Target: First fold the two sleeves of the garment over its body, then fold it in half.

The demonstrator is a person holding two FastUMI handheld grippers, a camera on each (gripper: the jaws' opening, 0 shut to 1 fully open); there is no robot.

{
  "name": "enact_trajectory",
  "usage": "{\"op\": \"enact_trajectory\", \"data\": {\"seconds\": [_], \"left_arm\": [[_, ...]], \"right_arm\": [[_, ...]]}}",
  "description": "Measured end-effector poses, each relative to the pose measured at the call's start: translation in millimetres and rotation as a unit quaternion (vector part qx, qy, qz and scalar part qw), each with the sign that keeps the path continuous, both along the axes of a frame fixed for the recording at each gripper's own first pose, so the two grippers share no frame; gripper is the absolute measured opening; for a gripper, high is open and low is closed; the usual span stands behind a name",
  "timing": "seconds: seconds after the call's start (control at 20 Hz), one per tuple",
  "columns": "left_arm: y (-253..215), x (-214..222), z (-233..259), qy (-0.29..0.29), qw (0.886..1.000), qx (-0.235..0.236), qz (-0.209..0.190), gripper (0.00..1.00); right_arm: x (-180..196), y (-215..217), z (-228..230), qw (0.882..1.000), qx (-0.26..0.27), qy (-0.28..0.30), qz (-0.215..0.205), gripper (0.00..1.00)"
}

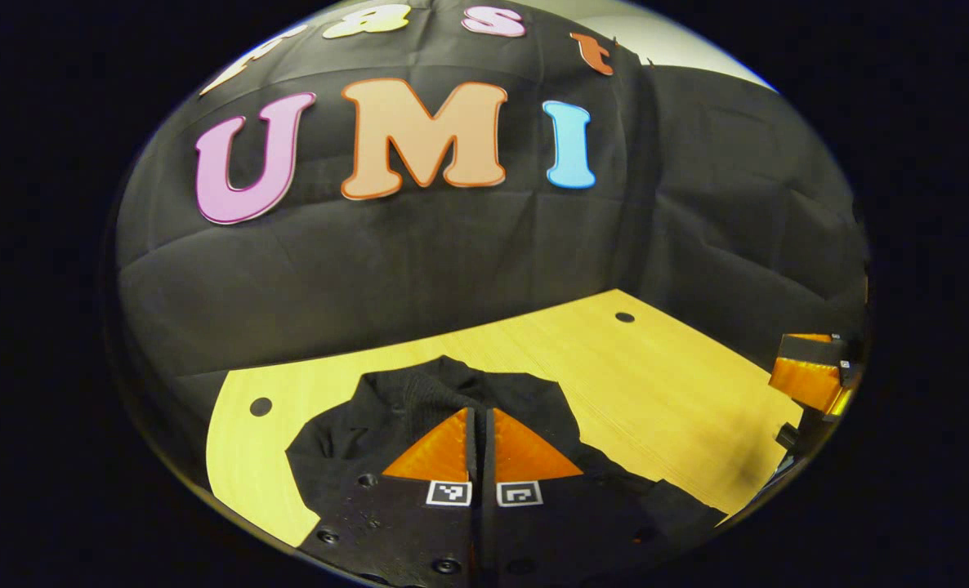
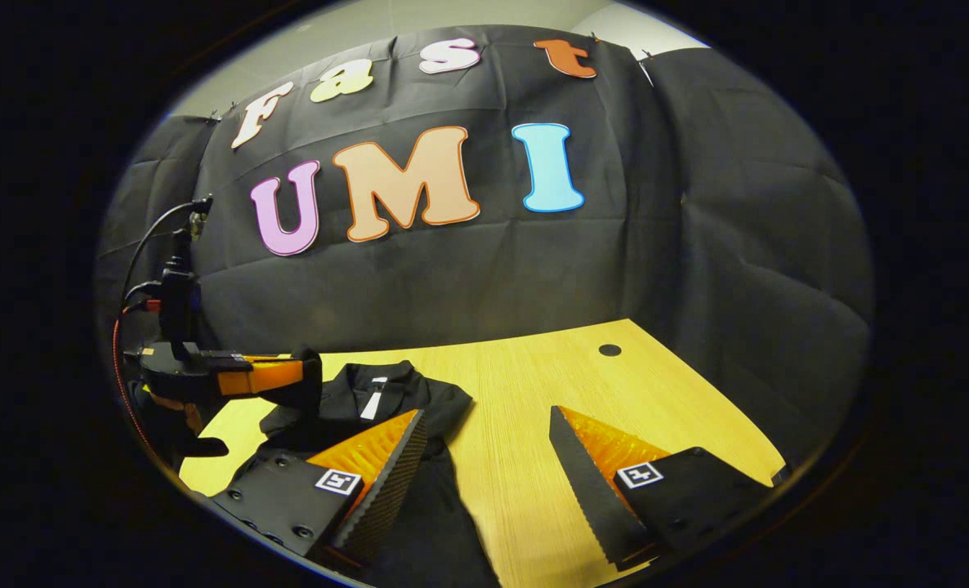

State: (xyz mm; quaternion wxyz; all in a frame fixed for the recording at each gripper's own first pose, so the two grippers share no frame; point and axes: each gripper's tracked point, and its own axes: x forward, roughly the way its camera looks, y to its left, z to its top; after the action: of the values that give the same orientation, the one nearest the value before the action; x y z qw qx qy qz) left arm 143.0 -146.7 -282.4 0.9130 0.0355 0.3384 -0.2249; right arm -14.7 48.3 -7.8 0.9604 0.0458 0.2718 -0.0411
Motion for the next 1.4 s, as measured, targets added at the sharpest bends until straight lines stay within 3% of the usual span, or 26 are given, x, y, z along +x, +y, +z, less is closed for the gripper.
{"op": "enact_trajectory", "data": {"seconds": [0.15,0.25,0.3,0.35,0.45,0.65,0.7,0.75,0.85,1.15,1.2,1.25,1.4], "left_arm": [[-11.5,2.9,-1.7,-0.004,1.000,-0.008,0.004,0.00],[-29.4,8.5,16.3,-0.032,0.999,-0.041,0.000,0.59],[-26.7,8.3,27.8,-0.047,0.998,-0.035,0.003,0.89],[-22.6,4.3,36.4,-0.063,0.998,-0.029,0.006,0.96],[-6.9,-4.9,49.2,-0.080,0.996,-0.020,0.017,0.97],[48.6,-41.7,59.6,-0.086,0.994,0.002,0.075,0.94],[63.6,-53.4,59.8,-0.083,0.993,0.008,0.088,1.00],[78.1,-65.4,58.4,-0.081,0.992,0.014,0.099,0.94],[107.8,-90.4,55.3,-0.076,0.990,0.024,0.121,0.94],[171.6,-161.7,35.2,-0.029,0.985,0.042,0.162,0.94],[179.4,-172.0,30.7,-0.022,0.985,0.046,0.166,0.94],[185.7,-182.4,24.2,-0.012,0.984,0.048,0.170,0.93],[203.9,-213.2,0.7,0.021,0.981,0.058,0.181,0.94]], "right_arm": [[-3.1,-6.6,-4.2,1.000,0.000,0.003,-0.004,0.98],[-5.3,-8.7,-5.5,1.000,0.001,0.004,-0.002,0.98],[-5.9,-9.3,-6.7,1.000,0.002,0.004,0.001,0.98],[-5.8,-10.3,-9.6,1.000,0.003,0.004,0.005,0.98],[-7.8,-8.4,-15.7,1.000,0.010,0.008,0.021,0.94],[-15.1,-6.5,-28.4,0.998,0.012,0.011,0.055,0.97],[-20.0,-5.0,-32.7,0.998,0.013,0.020,0.057,0.97],[-25.3,-1.0,-35.2,0.998,0.016,0.024,0.058,0.97],[-33.4,9.1,-36.8,0.998,0.014,0.024,0.061,0.98],[-74.4,42.7,-50.7,0.996,-0.004,0.051,0.079,0.98],[-81.6,44.4,-57.2,0.995,-0.009,0.061,0.080,0.93],[-89.7,46.4,-63.2,0.994,-0.013,0.070,0.079,0.98],[-112.7,48.9,-80.9,0.992,-0.024,0.099,0.076,0.98]]}}
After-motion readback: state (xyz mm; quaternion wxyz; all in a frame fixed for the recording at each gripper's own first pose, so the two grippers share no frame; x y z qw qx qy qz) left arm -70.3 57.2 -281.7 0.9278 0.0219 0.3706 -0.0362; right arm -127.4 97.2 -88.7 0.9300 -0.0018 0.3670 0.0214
